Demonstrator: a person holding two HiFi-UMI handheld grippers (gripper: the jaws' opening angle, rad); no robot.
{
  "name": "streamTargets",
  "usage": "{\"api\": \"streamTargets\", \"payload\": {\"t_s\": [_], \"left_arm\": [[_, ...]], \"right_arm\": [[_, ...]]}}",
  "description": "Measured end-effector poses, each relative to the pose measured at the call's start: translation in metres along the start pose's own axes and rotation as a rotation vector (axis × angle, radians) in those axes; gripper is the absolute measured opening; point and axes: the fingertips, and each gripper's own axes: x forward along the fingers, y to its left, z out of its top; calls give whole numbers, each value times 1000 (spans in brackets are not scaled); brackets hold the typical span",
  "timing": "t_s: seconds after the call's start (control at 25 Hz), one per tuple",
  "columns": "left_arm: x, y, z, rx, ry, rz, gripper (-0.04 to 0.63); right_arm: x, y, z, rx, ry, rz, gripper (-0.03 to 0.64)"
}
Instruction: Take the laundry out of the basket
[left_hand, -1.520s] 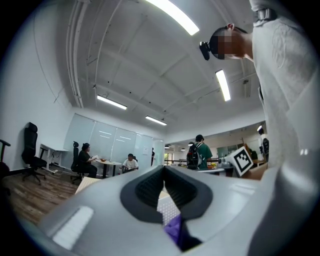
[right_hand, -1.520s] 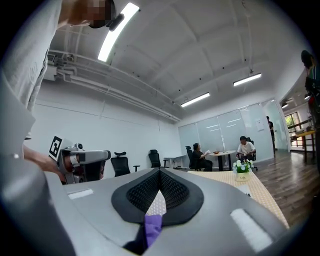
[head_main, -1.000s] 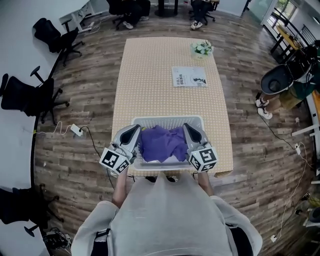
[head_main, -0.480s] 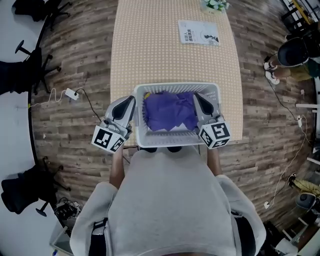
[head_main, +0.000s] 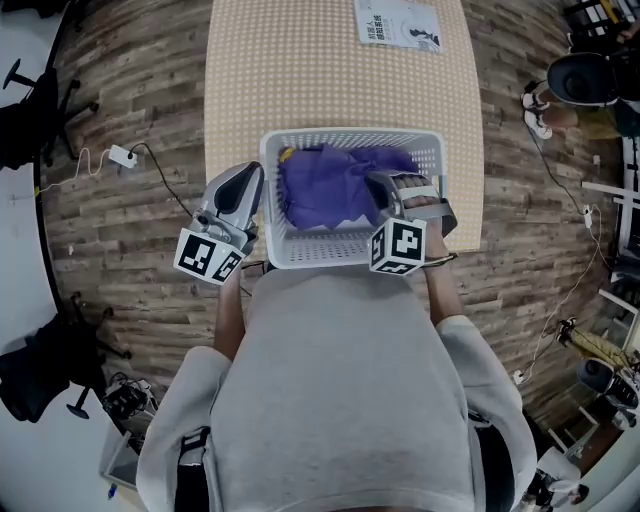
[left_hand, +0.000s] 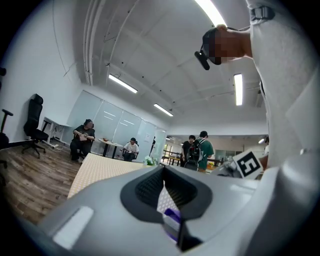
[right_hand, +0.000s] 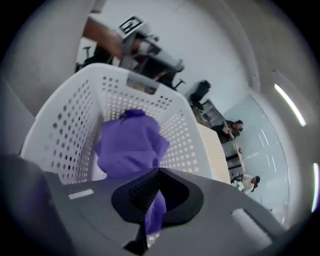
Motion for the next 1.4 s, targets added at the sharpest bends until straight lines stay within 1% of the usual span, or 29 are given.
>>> {"api": "streamTargets", "payload": {"t_s": [0.04, 0.08, 0.12, 0.2, 0.24, 0.28, 0.36, 0.48, 0.52, 0.56, 0.6, 0.64, 0.76, 0.92, 1.0, 1.08, 1.16, 1.32, 1.4], "left_arm": [[-1, 0, 0, 0, -5, 0, 11], [-2, 0, 1, 0, -10, 3, 11], [-4, 0, 2, 0, -16, 6, 9], [-6, 1, 3, -2, -24, 13, 11], [-7, 1, 4, -4, -28, 16, 11], [-9, 2, 4, -6, -31, 19, 11], [-11, 2, 5, -10, -36, 24, 9], [-12, 2, 7, -14, -42, 30, 11], [-13, 2, 7, -14, -43, 34, 11], [-14, 2, 7, -15, -44, 39, 9], [-16, 3, 8, -16, -46, 44, 11], [-17, 4, 8, -17, -48, 50, 9], [-18, 10, 7, -21, -49, 64, 9], [-17, 10, 6, -21, -42, 71, 11], [-17, 14, 6, -24, -41, 78, 11], [-19, 19, 5, -30, -44, 87, 11], [-21, 21, 5, -35, -45, 92, 9], [-19, 19, 5, -38, -50, 81, 11], [-17, 17, 5, -40, -52, 72, 9]], "right_arm": [[2, 9, 0, -88, 29, 26, 0], [2, 16, 1, -126, 33, 51, 1], [1, 20, 2, -134, 27, 73, 0], [0, 27, 2, -108, 15, 127, 3], [0, 31, 2, -86, 19, 171, 71], [1, 37, 0, -68, 29, 219, 209], [7, 46, -5, -53, 60, 291, 340], [24, 56, -13, -72, 105, 361, 536], [26, 59, -12, -66, 103, 392, 548], [25, 63, -11, -46, 95, 426, 568], [24, 65, -11, -21, 89, 455, 574], [27, 67, -14, -2, 95, 476, 597], [62, 76, -28, 13, 164, 526, 598], [119, 99, -53, -33, 267, 560, 598], [133, 106, -60, -77, 348, 589, 598], [139, 107, -59, -101, 396, 611, 600], [139, 108, -56, -109, 393, 614, 598], [137, 109, -53, -125, 342, 578, 598], [138, 111, -53, -134, 326, 585, 586]]}}
